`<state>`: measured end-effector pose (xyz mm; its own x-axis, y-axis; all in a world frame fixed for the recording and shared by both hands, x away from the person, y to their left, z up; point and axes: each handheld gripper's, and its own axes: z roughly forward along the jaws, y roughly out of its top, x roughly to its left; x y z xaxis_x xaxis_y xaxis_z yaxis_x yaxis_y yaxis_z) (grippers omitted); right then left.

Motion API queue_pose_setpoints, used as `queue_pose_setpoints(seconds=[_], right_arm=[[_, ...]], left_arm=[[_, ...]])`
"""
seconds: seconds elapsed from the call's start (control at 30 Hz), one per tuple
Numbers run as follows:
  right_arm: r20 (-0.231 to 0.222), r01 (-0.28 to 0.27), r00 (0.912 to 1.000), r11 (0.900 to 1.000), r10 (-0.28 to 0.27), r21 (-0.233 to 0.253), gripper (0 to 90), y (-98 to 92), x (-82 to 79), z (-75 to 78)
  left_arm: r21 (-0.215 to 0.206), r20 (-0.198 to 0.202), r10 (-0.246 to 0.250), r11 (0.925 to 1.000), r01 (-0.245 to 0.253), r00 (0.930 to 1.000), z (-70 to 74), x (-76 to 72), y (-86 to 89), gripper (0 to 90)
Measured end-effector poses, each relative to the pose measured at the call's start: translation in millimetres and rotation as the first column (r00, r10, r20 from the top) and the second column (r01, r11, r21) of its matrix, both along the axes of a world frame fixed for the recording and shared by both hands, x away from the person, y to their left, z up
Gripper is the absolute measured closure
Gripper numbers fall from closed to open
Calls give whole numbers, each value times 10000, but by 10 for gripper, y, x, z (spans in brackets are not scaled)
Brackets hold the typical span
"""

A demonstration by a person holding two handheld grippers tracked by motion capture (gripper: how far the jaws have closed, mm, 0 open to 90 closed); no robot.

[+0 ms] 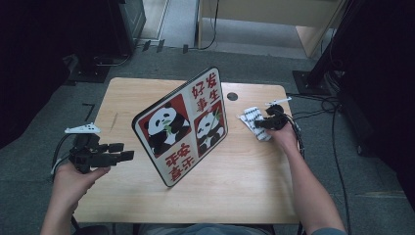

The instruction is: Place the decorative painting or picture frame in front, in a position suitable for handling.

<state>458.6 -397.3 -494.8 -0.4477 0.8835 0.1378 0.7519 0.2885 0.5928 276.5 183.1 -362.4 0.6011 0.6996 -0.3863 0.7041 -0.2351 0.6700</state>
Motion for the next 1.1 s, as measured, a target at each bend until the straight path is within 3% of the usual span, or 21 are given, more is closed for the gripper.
queue_pose_setpoints(seconds=[0.23, 0.33, 0.53, 0.6, 0.8, 0.87, 0.9, 1.1], right_arm=[[-252, -42, 9997, 9998, 48, 213, 767, -8, 9, -23], [-508, 184, 9986, 9989, -162, 427, 809, -13, 9, 28], [-422, 216, 9989, 9977, -189, 642, 814, -18, -29, 156], [-633, 101, 9980, 9981, -62, 609, 814, -7, -23, 220], [-388, -443, 9981, 9970, 469, 636, 812, 115, -66, 351], [-389, -480, 9979, 9958, 511, 780, 812, 141, -64, 377], [-535, -425, 9974, 9953, 473, 876, 812, 156, -69, 398], [-447, -588, 9970, 9939, 632, 932, 813, 214, -81, 453]], left_arm=[[-57, 25, -103, 9999, 104, 9999, 29, -29, -42, 363], [-94, 38, -176, 9998, 176, 9998, 48, -53, -63, 360], [-286, 123, -336, 9990, 339, 9994, 98, -127, -96, 355], [-318, 177, -414, 9986, 419, 9990, 115, -149, -108, 354], [-536, 325, -667, 9962, 684, 9972, 159, -204, -186, 387], [-663, 465, -767, 9946, 796, 9960, 170, -198, -232, 424], [-660, 454, -831, 9941, 860, 9955, 170, -187, -252, 420], [-617, 489, -1079, 9919, 1108, 9930, 177, -127, -403, 408]])
